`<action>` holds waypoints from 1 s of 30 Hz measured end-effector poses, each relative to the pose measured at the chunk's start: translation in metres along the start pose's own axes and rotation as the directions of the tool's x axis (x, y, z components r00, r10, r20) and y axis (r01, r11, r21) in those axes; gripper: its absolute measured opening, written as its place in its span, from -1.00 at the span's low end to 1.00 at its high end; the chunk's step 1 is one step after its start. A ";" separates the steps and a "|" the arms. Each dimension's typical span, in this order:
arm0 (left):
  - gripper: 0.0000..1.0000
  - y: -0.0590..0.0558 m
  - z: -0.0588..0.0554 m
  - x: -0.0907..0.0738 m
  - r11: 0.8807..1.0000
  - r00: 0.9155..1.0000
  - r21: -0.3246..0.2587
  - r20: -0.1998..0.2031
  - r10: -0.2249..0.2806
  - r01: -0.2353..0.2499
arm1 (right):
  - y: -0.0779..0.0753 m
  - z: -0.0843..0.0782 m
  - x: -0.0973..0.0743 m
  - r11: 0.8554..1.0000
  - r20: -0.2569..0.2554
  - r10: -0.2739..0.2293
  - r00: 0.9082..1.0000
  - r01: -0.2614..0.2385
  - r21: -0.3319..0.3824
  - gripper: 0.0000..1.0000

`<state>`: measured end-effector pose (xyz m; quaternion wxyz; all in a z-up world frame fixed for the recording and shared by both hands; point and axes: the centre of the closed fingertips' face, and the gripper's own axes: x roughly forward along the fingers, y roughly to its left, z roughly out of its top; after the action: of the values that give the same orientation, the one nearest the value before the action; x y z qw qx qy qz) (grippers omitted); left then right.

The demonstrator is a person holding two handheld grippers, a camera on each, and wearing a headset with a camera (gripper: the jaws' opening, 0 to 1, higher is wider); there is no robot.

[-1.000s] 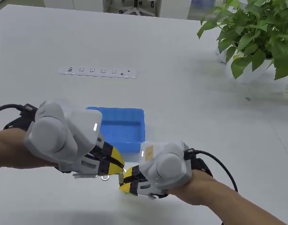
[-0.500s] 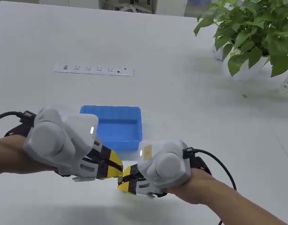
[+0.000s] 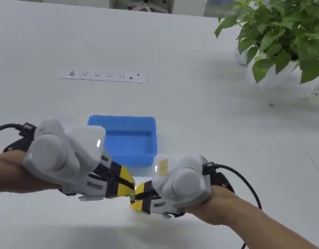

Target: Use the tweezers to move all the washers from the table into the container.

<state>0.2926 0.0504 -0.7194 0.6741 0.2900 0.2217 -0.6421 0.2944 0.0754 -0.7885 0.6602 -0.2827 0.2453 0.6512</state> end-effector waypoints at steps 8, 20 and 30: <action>-0.87 0.004 0.005 -0.003 1.000 1.000 0.013 -0.001 0.012 -0.012 | -0.006 0.003 -0.004 1.000 0.005 -0.021 1.000 0.021 -0.008 -0.83; -0.87 0.011 0.007 -0.005 1.000 1.000 0.026 -0.006 0.016 -0.016 | -0.016 0.004 -0.007 0.999 0.013 -0.051 0.999 0.052 -0.018 -0.81; -0.87 0.015 0.003 -0.002 0.999 1.000 0.036 -0.018 0.011 -0.010 | -0.021 -0.001 -0.007 0.998 0.008 -0.061 0.998 0.062 -0.015 -0.80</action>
<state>0.3077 0.0499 -0.7142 0.6700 0.3091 0.2149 -0.6398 0.3151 0.0704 -0.7833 0.6787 -0.2927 0.2292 0.6334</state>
